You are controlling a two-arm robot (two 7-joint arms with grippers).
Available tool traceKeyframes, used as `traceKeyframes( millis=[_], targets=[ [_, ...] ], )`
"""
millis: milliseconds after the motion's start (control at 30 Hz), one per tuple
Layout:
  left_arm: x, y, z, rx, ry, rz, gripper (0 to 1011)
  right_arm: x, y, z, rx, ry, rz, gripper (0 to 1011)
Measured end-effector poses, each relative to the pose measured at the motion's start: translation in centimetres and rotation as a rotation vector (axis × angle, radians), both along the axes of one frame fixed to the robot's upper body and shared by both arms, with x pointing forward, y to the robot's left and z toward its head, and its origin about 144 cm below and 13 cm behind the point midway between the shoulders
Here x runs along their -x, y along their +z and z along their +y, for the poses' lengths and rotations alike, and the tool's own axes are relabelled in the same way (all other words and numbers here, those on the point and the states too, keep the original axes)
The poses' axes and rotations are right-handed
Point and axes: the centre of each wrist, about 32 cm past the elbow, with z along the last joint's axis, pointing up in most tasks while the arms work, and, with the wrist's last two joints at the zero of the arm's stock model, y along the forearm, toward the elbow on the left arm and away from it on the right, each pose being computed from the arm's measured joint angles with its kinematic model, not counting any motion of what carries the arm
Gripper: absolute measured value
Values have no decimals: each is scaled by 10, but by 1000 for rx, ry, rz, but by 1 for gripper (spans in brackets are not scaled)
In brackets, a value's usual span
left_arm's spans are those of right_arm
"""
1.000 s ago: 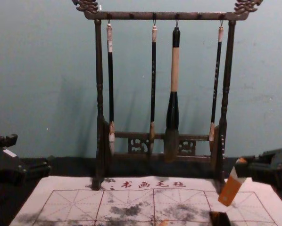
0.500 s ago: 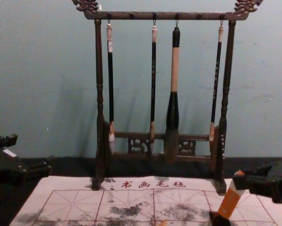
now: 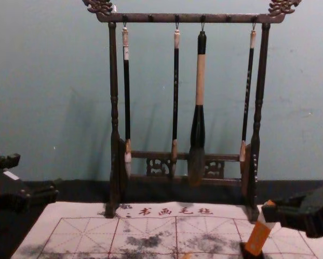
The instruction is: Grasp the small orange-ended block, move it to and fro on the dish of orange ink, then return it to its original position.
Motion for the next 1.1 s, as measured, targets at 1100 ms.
traceKeyframes(
  millis=[1100],
  targets=[
    [0, 0, 0, 0, 0, 0, 1001, 4, -6, 2, 0, -31, 18, 136]
  ],
)
